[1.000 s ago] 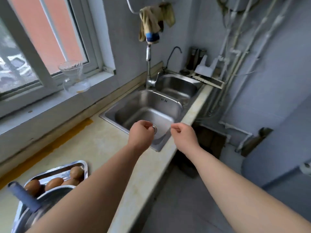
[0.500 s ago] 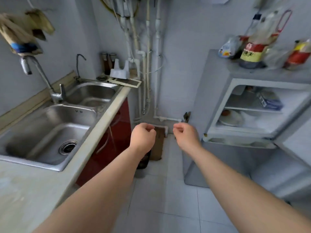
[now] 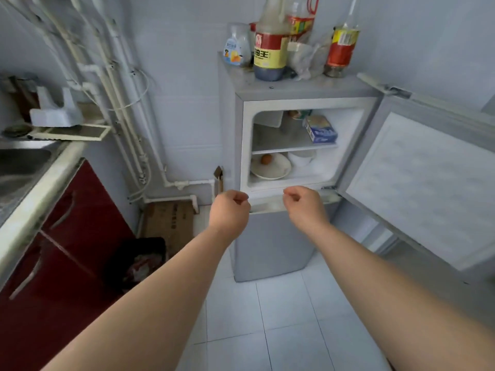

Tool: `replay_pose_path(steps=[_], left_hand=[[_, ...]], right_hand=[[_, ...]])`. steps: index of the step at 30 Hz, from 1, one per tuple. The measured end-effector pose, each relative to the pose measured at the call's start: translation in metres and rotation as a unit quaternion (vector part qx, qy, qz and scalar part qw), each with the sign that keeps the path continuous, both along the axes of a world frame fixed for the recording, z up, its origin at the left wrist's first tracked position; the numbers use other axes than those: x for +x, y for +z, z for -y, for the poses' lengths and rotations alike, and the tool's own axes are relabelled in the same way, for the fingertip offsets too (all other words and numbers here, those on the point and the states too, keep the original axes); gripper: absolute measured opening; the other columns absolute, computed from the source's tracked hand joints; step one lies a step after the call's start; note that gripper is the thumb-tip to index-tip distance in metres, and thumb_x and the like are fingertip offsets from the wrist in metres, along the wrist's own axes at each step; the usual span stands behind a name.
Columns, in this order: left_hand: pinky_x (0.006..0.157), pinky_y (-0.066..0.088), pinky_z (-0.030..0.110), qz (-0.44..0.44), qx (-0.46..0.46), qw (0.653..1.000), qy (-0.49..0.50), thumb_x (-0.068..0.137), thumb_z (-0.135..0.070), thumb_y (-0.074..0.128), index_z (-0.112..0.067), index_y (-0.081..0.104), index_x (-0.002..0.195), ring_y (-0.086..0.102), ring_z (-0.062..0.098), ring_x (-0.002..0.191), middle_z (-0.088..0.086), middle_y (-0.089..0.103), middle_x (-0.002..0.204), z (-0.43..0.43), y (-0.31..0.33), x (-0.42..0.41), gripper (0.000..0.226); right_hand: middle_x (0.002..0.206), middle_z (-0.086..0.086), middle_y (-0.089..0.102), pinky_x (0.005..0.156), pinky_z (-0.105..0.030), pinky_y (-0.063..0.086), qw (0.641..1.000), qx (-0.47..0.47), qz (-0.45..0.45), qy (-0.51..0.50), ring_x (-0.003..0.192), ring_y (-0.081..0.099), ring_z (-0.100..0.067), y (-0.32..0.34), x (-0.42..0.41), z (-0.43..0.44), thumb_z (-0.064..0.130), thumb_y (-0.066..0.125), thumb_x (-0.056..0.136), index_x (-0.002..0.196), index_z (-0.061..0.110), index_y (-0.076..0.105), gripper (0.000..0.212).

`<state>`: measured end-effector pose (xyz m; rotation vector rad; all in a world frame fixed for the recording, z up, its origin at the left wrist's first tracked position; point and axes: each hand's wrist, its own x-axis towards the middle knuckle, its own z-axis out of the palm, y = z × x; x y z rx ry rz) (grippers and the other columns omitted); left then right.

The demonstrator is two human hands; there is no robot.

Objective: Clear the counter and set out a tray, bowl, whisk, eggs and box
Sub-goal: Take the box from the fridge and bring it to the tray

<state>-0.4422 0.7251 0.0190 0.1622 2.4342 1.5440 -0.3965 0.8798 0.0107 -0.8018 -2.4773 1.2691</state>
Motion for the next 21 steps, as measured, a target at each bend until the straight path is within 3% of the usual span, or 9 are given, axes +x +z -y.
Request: replay_pose_path(steps=[10,13,18,21], left_hand=[[0.047,0.041,0.011,0.005,-0.038,0.997,-0.061,0.093,-0.013,0.046,-0.015,0.06,0.124,0.055,0.015,0.079,0.001,0.064,0.113,-0.089,-0.031,-0.065,0.034],[0.066,0.045,0.02,-0.003,-0.076,0.993,-0.092,0.095,-0.016,0.048,-0.016,0.057,0.13,0.055,0.016,0.091,0.001,0.061,0.126,-0.114,-0.046,-0.094,0.036],[0.091,0.039,0.021,-0.015,-0.125,0.985,-0.118,0.096,-0.021,0.048,-0.02,0.051,0.135,0.052,0.02,0.122,-0.003,0.053,0.138,-0.148,-0.079,-0.13,0.039],[0.091,0.039,0.023,-0.023,-0.144,0.982,-0.121,0.098,-0.024,0.046,-0.022,0.046,0.139,0.049,0.022,0.124,-0.002,0.047,0.142,-0.166,-0.096,-0.148,0.041]], right_hand=[[0.124,-0.007,0.064,0.096,-0.027,0.043,0.998,-0.008,0.017,-0.061,0.115,0.059,-0.023,-0.029,-0.047,-0.079,0.019,0.053,0.095,0.123,0.009,0.063,0.031],[0.125,-0.008,0.064,0.097,-0.027,0.043,0.996,-0.021,0.021,-0.08,0.116,0.059,-0.023,-0.041,-0.072,-0.1,0.02,0.052,0.095,0.123,0.009,0.062,0.032],[0.126,-0.005,0.063,0.087,-0.018,0.038,0.995,-0.033,0.031,-0.093,0.115,0.059,-0.019,-0.068,-0.102,-0.131,0.022,0.05,0.096,0.125,0.01,0.061,0.033],[0.125,-0.006,0.064,0.092,-0.022,0.042,0.995,-0.022,0.038,-0.095,0.114,0.06,-0.02,-0.084,-0.117,-0.148,0.023,0.051,0.096,0.124,0.011,0.062,0.033]])
